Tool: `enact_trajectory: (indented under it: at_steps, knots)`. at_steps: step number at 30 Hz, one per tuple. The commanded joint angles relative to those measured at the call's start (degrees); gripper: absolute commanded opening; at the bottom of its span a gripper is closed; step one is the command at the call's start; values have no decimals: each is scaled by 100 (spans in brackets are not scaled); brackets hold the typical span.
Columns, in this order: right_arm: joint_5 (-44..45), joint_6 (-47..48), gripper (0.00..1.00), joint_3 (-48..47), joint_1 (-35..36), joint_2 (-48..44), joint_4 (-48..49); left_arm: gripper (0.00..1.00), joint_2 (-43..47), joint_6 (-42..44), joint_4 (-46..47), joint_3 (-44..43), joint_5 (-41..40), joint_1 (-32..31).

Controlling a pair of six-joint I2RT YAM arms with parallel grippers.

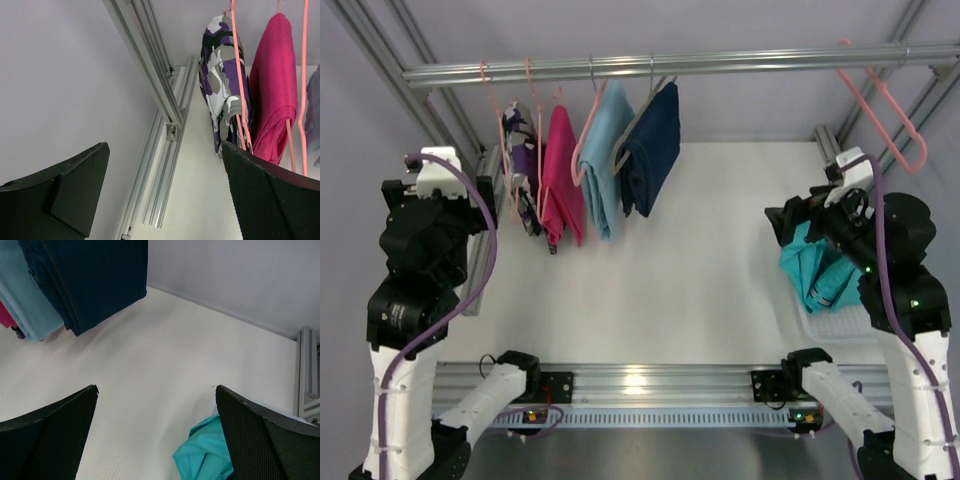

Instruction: Remove the trousers from the hanger

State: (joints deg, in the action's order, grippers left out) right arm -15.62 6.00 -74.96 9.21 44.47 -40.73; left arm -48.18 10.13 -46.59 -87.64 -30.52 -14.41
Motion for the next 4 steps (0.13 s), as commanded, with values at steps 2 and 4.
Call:
enact_trajectory:
  at_steps: [2, 4]
  knots:
    - [208, 68, 99, -1, -33, -26, 425, 99, -33, -178, 282, -104, -59, 132]
    - [296, 59, 100, 16, -42, -61, 434, 99, 37, -126, 352, -78, -103, 141]
